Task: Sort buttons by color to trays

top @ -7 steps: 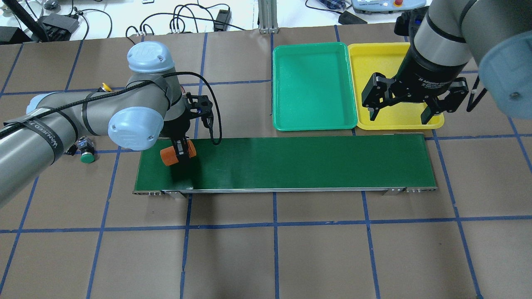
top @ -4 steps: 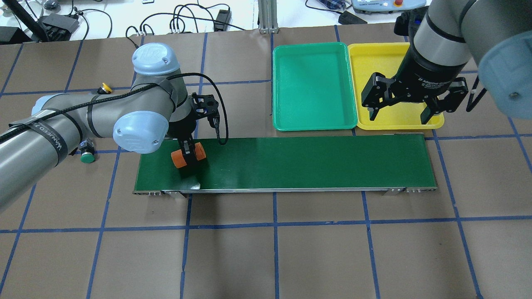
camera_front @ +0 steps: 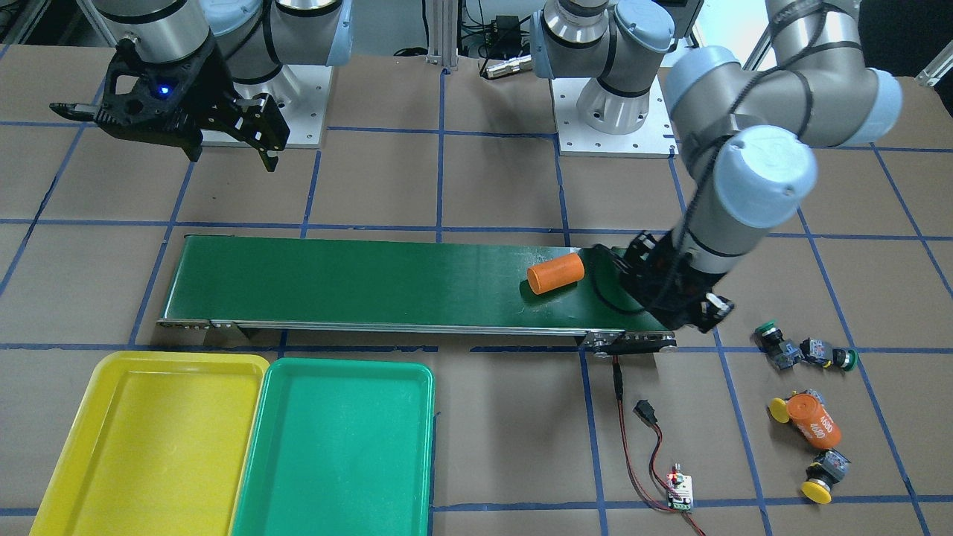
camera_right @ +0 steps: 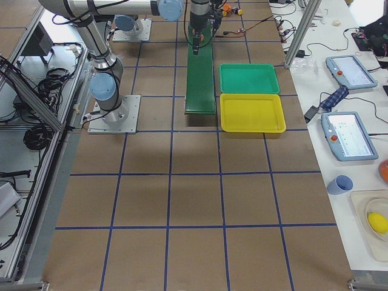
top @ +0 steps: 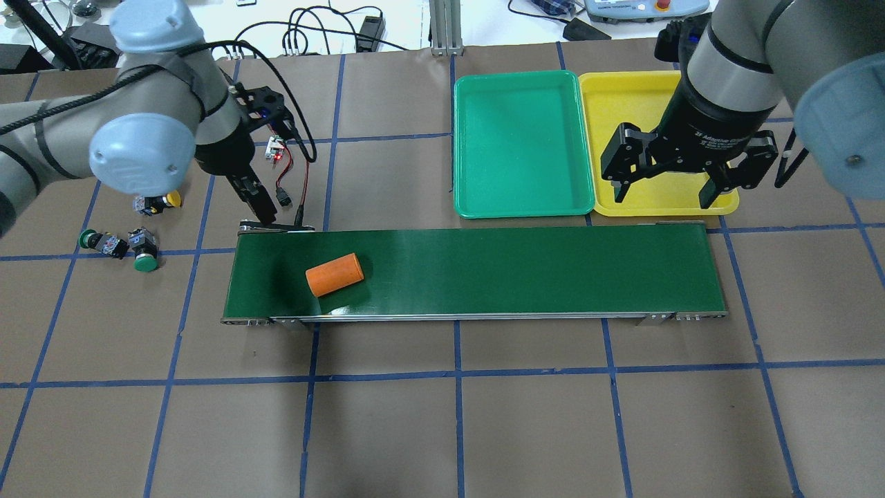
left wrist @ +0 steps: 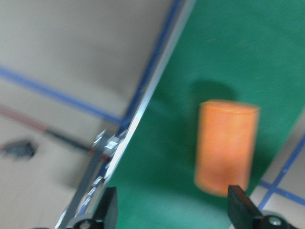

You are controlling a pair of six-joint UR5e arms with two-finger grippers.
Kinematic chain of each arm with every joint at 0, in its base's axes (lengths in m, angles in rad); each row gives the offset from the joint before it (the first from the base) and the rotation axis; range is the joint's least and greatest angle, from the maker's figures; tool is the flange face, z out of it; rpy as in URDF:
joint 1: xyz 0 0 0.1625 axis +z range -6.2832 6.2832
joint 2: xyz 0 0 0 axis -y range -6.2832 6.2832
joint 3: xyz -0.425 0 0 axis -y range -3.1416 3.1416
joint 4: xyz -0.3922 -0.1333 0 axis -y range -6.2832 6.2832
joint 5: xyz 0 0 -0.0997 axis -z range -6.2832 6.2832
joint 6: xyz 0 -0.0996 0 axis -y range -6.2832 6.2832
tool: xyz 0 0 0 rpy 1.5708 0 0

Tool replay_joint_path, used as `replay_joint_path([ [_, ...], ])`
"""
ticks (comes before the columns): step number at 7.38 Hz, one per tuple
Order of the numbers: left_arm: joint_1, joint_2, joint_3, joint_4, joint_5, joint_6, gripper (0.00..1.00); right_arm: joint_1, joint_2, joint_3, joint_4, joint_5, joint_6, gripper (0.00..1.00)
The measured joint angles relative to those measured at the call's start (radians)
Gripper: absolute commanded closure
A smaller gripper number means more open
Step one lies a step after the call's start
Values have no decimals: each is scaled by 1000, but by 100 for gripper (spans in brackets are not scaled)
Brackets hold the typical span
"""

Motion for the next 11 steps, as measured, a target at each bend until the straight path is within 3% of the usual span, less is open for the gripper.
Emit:
replay_joint_path([
  [3,214,-145,160,-3,-32,-344,0,0,1,5,2,-10,-1,0],
  [7,257,-380,403,-27,-44,-941,0,0,1,6,1,-14,0,0],
  [9,260,-455,495,-80,-42,-1043,0,0,1,6,0,-13,0,0],
  [11,277,-496,523,-105,-44,-1056,0,0,1,6,4,-14,0,0],
])
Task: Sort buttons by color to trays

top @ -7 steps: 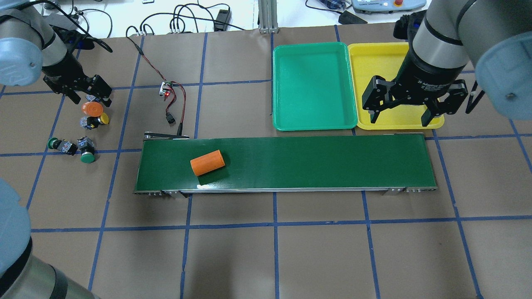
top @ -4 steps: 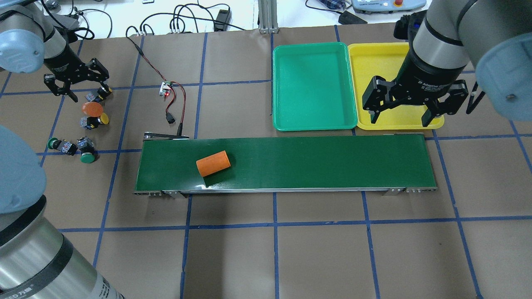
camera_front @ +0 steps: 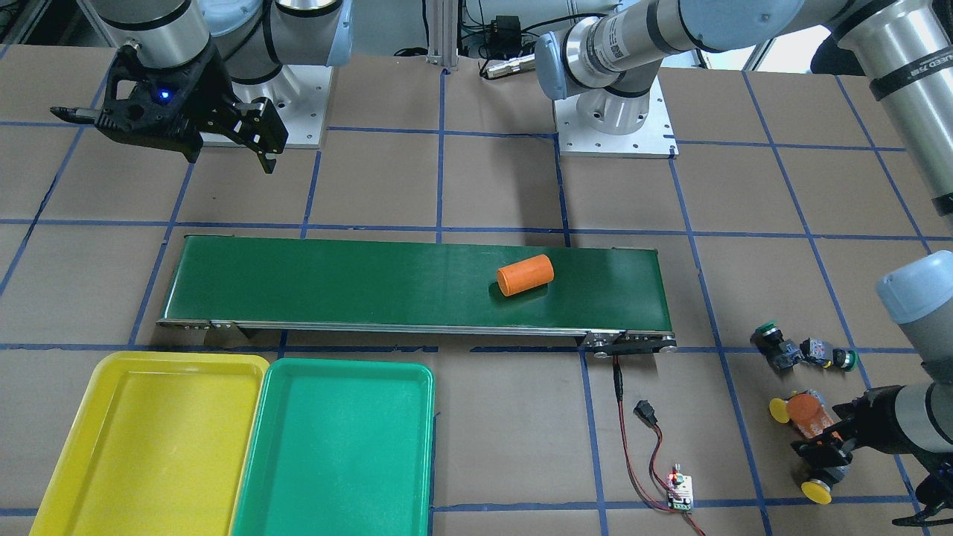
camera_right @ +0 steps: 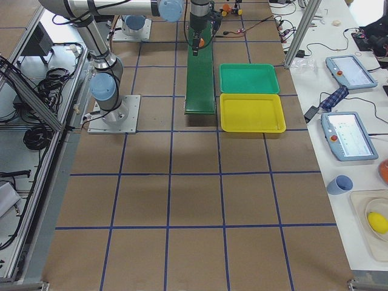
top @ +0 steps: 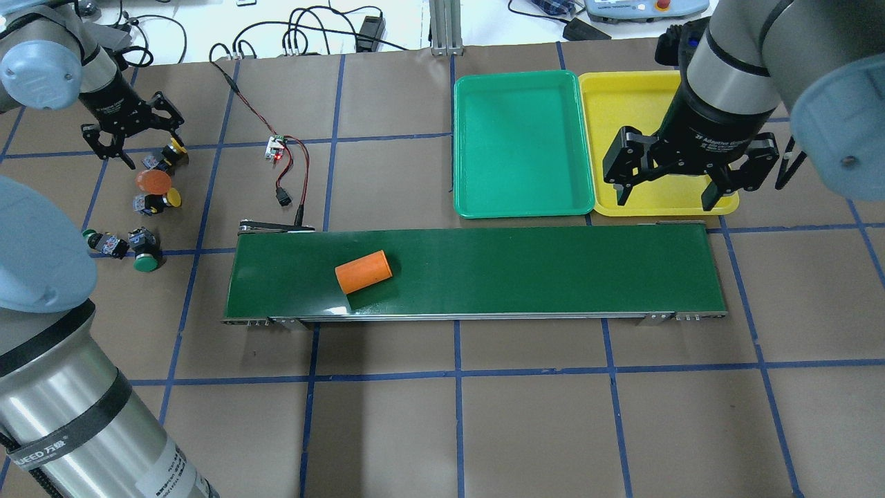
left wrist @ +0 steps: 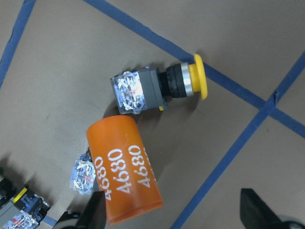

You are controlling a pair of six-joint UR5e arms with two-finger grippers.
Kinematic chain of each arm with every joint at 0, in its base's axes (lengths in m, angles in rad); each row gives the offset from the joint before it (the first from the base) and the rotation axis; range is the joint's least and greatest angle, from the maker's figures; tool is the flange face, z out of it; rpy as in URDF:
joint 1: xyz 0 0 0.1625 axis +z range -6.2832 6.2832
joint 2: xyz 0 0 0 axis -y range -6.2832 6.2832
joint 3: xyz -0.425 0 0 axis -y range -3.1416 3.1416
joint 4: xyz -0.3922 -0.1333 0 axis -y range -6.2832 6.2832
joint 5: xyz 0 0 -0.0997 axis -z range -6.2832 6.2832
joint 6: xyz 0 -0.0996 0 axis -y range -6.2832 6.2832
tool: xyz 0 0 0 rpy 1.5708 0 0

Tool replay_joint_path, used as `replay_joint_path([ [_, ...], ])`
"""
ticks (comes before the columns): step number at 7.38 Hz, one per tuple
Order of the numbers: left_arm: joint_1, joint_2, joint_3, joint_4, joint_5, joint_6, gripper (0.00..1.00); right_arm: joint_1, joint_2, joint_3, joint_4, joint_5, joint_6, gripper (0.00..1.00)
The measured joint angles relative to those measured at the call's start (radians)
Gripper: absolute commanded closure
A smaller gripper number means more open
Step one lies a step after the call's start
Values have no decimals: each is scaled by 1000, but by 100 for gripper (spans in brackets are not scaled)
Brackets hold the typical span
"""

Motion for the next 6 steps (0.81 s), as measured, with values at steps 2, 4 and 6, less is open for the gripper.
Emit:
replay_joint_path([
  [2,29,-21,0,-4,-3,2,11,-1,0,0,1,0,-1,0],
  [4,39,-37,-12,-5,-13,37,76,-1,0,0,-1,-1,-1,0],
  [6,41,-40,-13,-6,-38,62,96,-1,-1,0,2,-2,-1,0],
])
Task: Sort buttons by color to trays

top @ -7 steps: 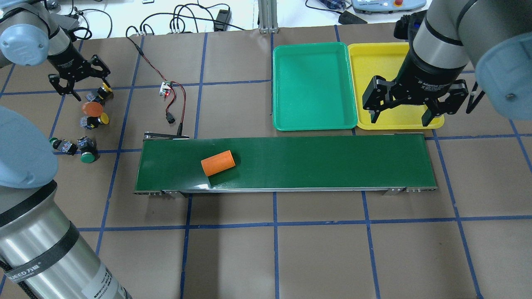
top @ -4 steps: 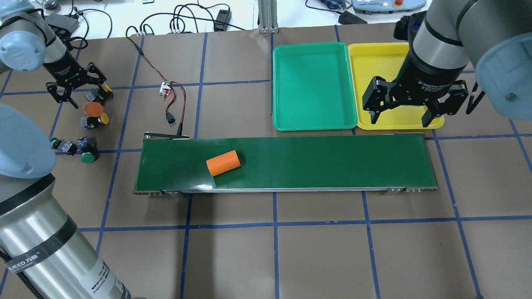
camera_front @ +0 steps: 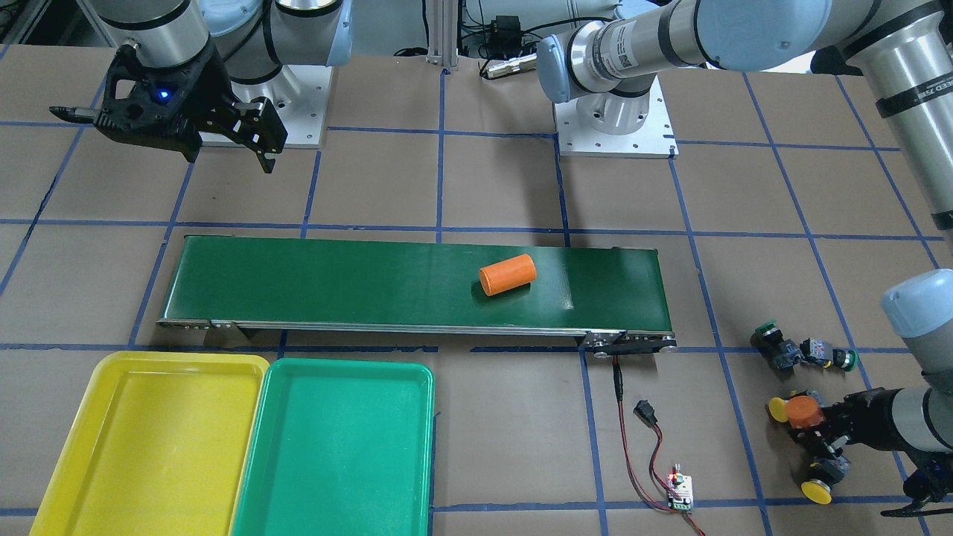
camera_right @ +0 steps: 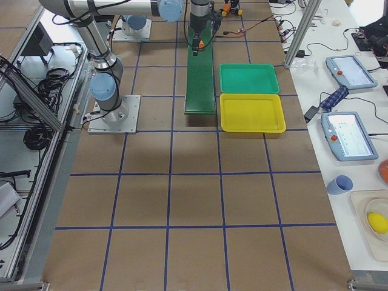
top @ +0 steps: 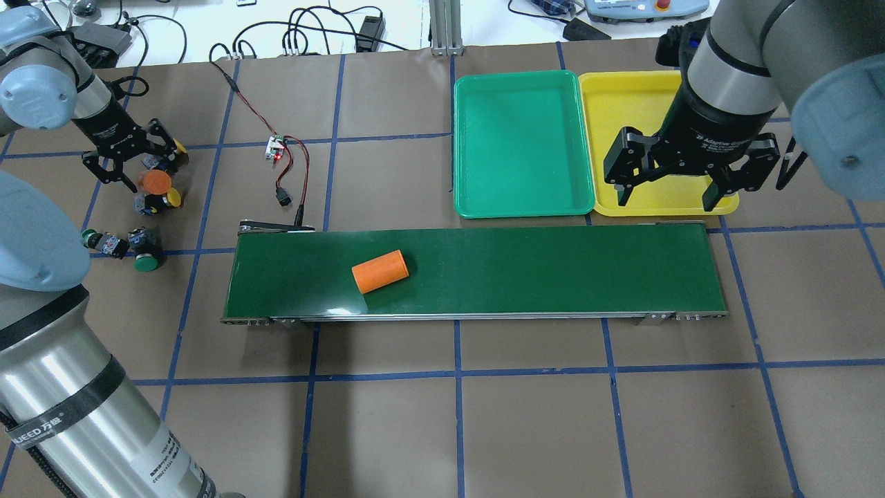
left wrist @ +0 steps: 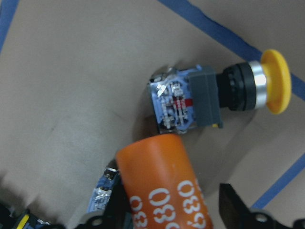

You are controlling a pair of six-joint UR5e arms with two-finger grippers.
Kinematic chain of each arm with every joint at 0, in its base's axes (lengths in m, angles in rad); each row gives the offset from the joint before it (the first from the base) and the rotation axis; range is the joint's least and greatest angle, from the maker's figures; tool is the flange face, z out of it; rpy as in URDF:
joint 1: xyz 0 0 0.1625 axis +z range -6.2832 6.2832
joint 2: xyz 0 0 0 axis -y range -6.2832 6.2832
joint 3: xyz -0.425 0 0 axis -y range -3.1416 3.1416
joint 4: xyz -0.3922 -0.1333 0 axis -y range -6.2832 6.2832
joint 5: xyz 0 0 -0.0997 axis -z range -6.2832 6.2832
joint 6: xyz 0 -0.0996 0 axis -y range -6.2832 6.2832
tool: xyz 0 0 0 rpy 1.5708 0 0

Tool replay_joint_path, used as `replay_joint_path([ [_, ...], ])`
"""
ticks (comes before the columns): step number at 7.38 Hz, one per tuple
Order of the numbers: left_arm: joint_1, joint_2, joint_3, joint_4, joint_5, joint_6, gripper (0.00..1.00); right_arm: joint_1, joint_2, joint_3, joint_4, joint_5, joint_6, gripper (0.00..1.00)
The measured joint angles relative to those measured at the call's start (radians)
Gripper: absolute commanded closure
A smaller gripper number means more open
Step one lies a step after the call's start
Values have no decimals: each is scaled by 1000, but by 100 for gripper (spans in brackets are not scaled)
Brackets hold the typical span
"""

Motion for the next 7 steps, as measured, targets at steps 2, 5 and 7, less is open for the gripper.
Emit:
replay_joint_path([
  [2,-6,24,10,-45,-15,-1,100,-1,-1,0,-2,1,0,0],
  [5,-61,146,-10,-299,-67,-261,100,-1,-1,-1,-3,2,1,0],
  [7,-130,256,-100,-453,-94,-503,100,-1,-1,0,2,0,1,0],
])
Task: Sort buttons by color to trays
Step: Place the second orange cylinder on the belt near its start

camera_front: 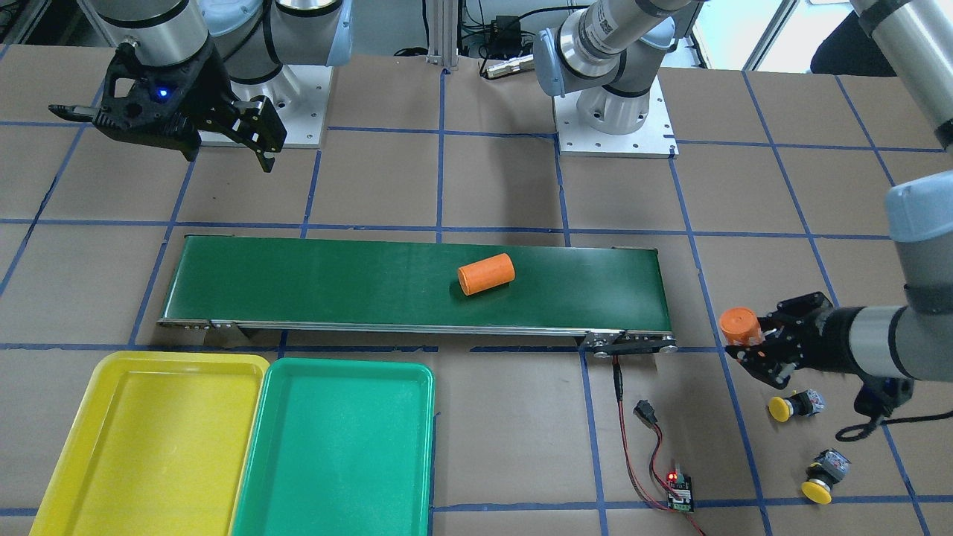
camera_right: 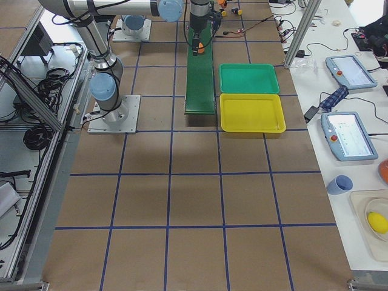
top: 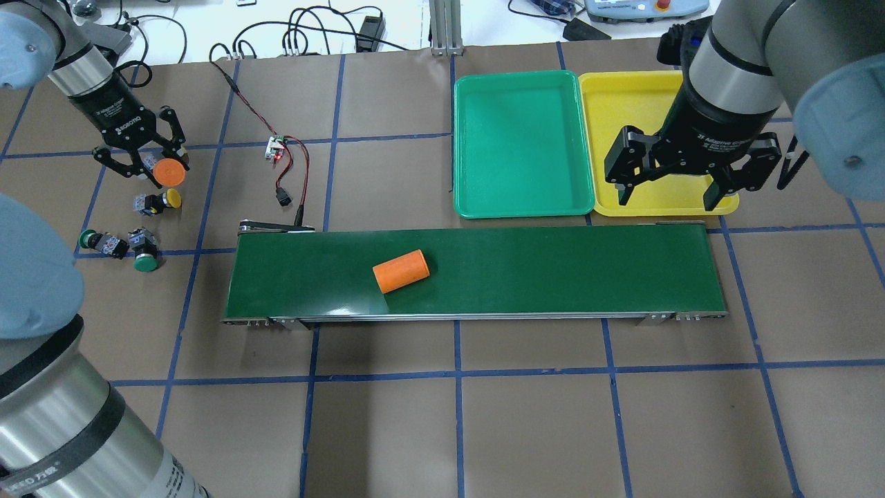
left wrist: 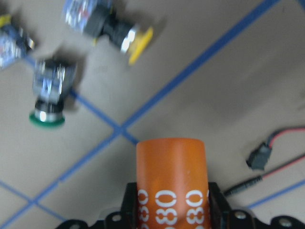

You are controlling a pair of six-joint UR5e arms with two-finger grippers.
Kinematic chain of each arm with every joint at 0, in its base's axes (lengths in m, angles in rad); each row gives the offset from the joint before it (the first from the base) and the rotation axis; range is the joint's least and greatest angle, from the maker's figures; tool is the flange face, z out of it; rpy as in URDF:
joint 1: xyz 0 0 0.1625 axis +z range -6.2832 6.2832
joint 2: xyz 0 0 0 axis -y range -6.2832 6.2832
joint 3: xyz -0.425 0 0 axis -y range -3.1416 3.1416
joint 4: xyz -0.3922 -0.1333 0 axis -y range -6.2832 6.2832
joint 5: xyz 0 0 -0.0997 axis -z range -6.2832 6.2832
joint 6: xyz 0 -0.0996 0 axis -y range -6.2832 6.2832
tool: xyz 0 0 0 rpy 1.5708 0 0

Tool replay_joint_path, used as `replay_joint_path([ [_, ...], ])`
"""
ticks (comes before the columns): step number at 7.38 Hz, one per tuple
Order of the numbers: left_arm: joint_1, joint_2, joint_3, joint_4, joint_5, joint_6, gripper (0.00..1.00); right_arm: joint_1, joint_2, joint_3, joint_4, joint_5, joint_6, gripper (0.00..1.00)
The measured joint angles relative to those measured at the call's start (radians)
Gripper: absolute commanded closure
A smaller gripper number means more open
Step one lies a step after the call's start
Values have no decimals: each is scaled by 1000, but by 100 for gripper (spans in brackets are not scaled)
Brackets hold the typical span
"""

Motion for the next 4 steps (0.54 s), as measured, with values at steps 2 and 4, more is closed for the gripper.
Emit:
replay_joint_path([
  [2,-80,97,-158,35,-19,-223,100,-1,1,0,-1,0,0,0],
  [4,-164,156,-302,159,-13,-418,100,-1,1,-1,-6,2,-1,0],
])
